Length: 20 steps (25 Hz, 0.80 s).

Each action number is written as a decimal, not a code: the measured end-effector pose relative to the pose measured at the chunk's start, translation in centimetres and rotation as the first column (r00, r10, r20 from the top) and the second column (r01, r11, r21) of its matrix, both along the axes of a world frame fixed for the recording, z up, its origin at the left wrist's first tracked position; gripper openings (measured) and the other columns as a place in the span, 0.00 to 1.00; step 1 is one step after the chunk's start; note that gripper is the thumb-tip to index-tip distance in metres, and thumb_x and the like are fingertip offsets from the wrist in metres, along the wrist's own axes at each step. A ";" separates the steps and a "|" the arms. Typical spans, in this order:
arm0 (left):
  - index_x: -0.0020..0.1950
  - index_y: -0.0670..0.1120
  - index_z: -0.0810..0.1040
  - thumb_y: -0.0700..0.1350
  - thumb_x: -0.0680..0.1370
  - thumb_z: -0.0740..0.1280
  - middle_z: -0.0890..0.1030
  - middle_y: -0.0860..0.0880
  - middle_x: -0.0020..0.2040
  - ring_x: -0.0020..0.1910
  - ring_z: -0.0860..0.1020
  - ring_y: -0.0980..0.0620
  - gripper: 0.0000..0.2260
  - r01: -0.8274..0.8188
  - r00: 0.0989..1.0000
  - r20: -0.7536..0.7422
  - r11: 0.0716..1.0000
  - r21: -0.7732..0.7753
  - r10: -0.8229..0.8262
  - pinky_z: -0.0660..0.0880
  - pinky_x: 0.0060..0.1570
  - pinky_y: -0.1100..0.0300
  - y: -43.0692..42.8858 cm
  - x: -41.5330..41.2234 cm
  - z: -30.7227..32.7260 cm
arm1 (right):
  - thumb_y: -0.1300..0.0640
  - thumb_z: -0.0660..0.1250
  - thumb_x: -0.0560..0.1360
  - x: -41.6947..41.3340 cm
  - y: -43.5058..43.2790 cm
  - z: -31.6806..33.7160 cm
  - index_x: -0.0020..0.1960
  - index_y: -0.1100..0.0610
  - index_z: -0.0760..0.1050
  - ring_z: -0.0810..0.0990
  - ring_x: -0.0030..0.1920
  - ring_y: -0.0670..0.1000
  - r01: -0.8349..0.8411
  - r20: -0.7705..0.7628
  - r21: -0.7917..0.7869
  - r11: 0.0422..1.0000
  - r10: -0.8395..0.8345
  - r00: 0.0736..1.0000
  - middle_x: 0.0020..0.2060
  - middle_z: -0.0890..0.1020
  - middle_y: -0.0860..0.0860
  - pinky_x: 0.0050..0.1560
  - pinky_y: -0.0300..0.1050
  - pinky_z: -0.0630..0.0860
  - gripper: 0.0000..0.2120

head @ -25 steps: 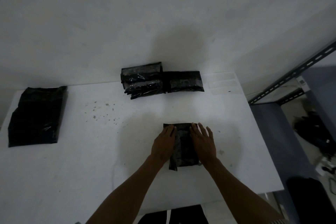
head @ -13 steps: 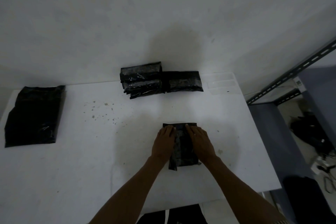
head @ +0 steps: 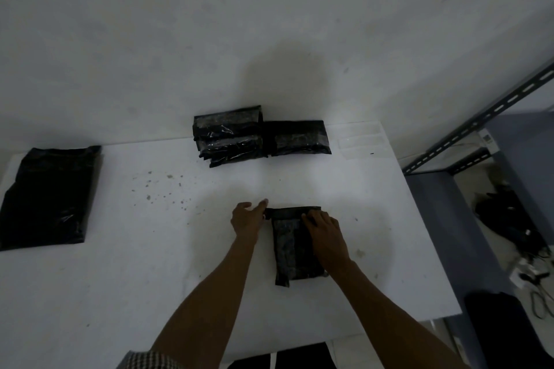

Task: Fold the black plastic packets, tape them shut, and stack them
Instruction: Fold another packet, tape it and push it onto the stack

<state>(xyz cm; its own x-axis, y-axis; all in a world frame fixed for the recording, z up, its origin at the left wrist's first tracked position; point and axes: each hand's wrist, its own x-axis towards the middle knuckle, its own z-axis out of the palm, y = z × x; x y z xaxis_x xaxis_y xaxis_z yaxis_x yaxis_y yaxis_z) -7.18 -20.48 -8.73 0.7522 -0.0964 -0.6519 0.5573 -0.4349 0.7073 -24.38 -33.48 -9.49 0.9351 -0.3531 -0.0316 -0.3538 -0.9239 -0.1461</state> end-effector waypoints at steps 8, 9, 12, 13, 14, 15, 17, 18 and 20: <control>0.60 0.44 0.78 0.41 0.76 0.72 0.82 0.45 0.54 0.52 0.80 0.49 0.13 0.077 0.885 0.444 0.984 0.162 -0.142 0.74 0.49 0.61 0.2 -0.7 0.5 | 0.61 0.78 0.65 -0.3 -0.1 0.0 0.66 0.59 0.76 0.76 0.59 0.58 -0.007 0.027 0.022 1.000 0.007 1.000 0.59 0.76 0.55 0.55 0.54 0.79 0.30; 0.59 0.44 0.80 0.41 0.76 0.71 0.81 0.47 0.54 0.54 0.78 0.50 0.12 0.213 0.732 0.618 0.958 0.194 -0.288 0.72 0.53 0.61 0.1 -1.6 0.8 | 0.62 0.78 0.65 -0.2 0.0 0.2 0.66 0.60 0.76 0.76 0.58 0.59 0.010 0.032 0.056 0.998 -0.011 0.999 0.59 0.76 0.56 0.53 0.55 0.79 0.29; 0.53 0.45 0.85 0.40 0.73 0.74 0.83 0.45 0.54 0.54 0.80 0.47 0.09 0.519 0.280 0.783 0.773 0.364 -0.556 0.77 0.57 0.52 -0.1 -4.5 -0.2 | 0.68 0.75 0.68 0.0 0.0 0.6 0.62 0.62 0.79 0.79 0.56 0.60 0.123 0.147 0.224 0.967 -0.159 0.976 0.58 0.79 0.59 0.53 0.57 0.80 0.22; 0.50 0.44 0.85 0.39 0.72 0.75 0.83 0.44 0.53 0.52 0.81 0.45 0.08 0.539 0.251 0.783 0.754 0.376 -0.569 0.79 0.54 0.50 0.0 -5.2 -1.2 | 0.68 0.74 0.69 -0.2 -0.3 0.6 0.59 0.62 0.80 0.81 0.55 0.61 0.108 0.213 0.253 0.962 -0.164 0.963 0.57 0.81 0.60 0.52 0.57 0.81 0.19; 0.49 0.43 0.85 0.38 0.71 0.74 0.84 0.43 0.52 0.51 0.82 0.43 0.08 0.536 0.260 0.772 0.752 0.385 -0.580 0.80 0.53 0.49 0.1 -5.6 -1.8 | 0.68 0.72 0.70 -0.4 -0.6 0.3 0.57 0.62 0.81 0.82 0.53 0.60 0.077 0.299 0.273 0.959 -0.161 0.941 0.54 0.82 0.60 0.51 0.57 0.82 0.16; 0.50 0.42 0.85 0.39 0.71 0.74 0.83 0.42 0.53 0.51 0.82 0.42 0.09 0.525 0.265 0.758 0.749 0.405 -0.596 0.80 0.53 0.48 0.1 -5.9 -2.5 | 0.68 0.69 0.72 -0.5 -0.8 0.6 0.55 0.62 0.82 0.83 0.52 0.57 0.086 0.363 0.337 0.938 -0.213 0.907 0.52 0.84 0.58 0.51 0.56 0.82 0.13; 0.52 0.44 0.85 0.39 0.71 0.74 0.82 0.43 0.56 0.56 0.80 0.41 0.11 0.532 0.215 0.706 0.687 0.494 -0.675 0.78 0.56 0.46 0.2 -5.9 -3.4 | 0.67 0.67 0.75 0.2 -1.2 1.9 0.55 0.60 0.81 0.83 0.50 0.52 0.249 0.371 0.545 0.800 -0.497 0.785 0.50 0.84 0.55 0.54 0.51 0.80 0.11; 0.51 0.45 0.85 0.38 0.69 0.76 0.82 0.44 0.57 0.57 0.80 0.40 0.11 0.544 0.194 0.671 0.648 0.533 -0.715 0.78 0.57 0.46 0.2 -6.0 -3.4 | 0.62 0.69 0.76 0.8 -1.8 2.6 0.57 0.59 0.80 0.82 0.49 0.52 0.380 0.307 0.634 0.673 -0.670 0.675 0.49 0.85 0.54 0.53 0.48 0.79 0.10; 0.49 0.45 0.85 0.37 0.65 0.79 0.82 0.43 0.57 0.58 0.80 0.41 0.14 0.554 0.159 0.638 0.603 0.574 -0.753 0.78 0.56 0.46 0.2 -5.9 -2.7 | 0.46 0.73 0.74 2.4 -3.6 2.2 0.58 0.57 0.78 0.81 0.49 0.53 0.581 -0.053 0.769 0.266 -0.879 0.473 0.48 0.84 0.54 0.53 0.46 0.76 0.19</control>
<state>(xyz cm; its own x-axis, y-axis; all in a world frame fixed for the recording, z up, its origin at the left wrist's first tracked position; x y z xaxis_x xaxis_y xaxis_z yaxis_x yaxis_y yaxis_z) -13.12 -20.32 -11.41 0.5990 -0.7957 0.0900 -0.7304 -0.4968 0.4688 -21.98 -37.04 -7.28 0.2582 -0.9038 -0.3412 -0.6074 0.1227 -0.7848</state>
